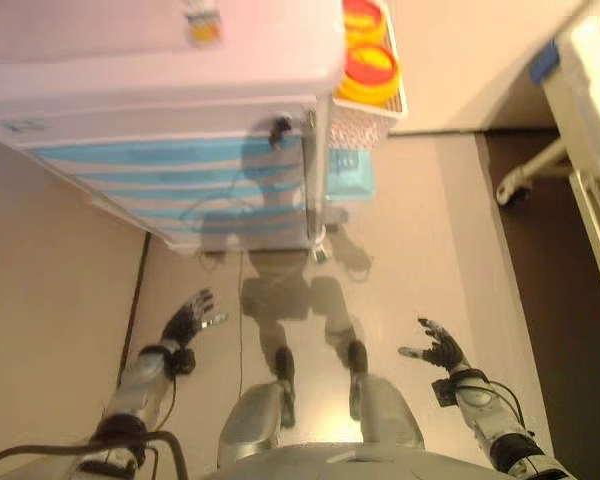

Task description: Open the drawer and pick up the medicine

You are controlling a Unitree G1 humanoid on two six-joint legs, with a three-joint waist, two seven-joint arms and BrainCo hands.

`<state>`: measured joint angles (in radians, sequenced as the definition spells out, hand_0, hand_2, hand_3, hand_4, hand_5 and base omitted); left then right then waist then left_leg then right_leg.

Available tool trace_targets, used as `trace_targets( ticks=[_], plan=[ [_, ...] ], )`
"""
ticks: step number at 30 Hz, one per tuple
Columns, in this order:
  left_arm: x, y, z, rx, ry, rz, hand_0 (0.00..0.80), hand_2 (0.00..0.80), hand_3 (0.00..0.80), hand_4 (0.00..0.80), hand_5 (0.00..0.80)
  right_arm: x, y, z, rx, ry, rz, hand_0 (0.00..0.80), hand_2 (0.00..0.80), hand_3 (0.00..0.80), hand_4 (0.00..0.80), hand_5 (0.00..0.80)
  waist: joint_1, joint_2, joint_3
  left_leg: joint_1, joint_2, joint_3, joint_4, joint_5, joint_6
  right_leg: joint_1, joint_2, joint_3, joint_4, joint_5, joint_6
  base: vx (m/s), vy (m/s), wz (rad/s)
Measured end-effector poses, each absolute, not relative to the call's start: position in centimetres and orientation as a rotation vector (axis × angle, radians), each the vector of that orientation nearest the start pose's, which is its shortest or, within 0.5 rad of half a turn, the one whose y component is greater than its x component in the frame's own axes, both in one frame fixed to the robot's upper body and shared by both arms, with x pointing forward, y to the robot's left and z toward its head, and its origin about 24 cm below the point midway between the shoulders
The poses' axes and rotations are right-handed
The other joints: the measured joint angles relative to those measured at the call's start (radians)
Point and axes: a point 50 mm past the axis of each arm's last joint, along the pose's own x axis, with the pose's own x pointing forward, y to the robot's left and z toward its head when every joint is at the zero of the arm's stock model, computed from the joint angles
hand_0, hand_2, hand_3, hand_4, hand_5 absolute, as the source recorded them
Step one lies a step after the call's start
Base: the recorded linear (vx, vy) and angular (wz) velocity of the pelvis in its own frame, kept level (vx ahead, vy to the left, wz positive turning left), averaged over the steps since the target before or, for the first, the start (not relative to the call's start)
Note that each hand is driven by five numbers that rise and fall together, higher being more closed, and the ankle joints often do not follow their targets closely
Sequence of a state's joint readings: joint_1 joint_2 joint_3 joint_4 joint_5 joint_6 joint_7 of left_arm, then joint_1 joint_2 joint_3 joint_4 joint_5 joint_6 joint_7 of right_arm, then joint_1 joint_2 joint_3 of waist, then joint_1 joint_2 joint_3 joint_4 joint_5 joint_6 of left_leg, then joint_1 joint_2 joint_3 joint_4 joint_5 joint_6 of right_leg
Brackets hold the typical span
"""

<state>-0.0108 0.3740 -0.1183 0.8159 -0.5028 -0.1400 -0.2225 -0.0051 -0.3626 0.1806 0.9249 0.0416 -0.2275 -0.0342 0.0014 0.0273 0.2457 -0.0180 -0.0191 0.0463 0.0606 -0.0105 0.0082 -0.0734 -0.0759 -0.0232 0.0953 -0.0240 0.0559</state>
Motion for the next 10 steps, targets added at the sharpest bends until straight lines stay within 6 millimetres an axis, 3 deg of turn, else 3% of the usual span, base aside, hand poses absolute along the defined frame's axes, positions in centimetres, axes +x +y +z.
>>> trace_targets(
  ticks=[5,10],
  plan=[
    [13.5,23.9,-13.4,-0.100,0.859,0.056,0.000,0.000,0.000,0.000,0.000,12.7,-24.3,-13.8,-0.245,0.929,0.022,0.000,0.000,0.000,0.000,0.000,0.001,-0.011,-0.122,0.050,0.003,-0.039,-0.041,0.005,-0.007,0.085,0.003,-0.047,-0.072,0.000,-0.001,0.024,-0.089,0.24],
    [10.0,22.9,-15.2,-0.103,1.002,0.058,0.000,0.000,0.000,0.000,0.000,9.2,-23.8,-15.4,-0.190,1.088,0.048,0.000,0.000,0.000,0.000,0.000,0.017,-0.017,-0.170,0.083,0.005,-0.062,-0.076,0.021,-0.013,0.132,0.007,-0.074,-0.114,0.005,-0.007,-0.015,-0.052,0.17]
  ],
)
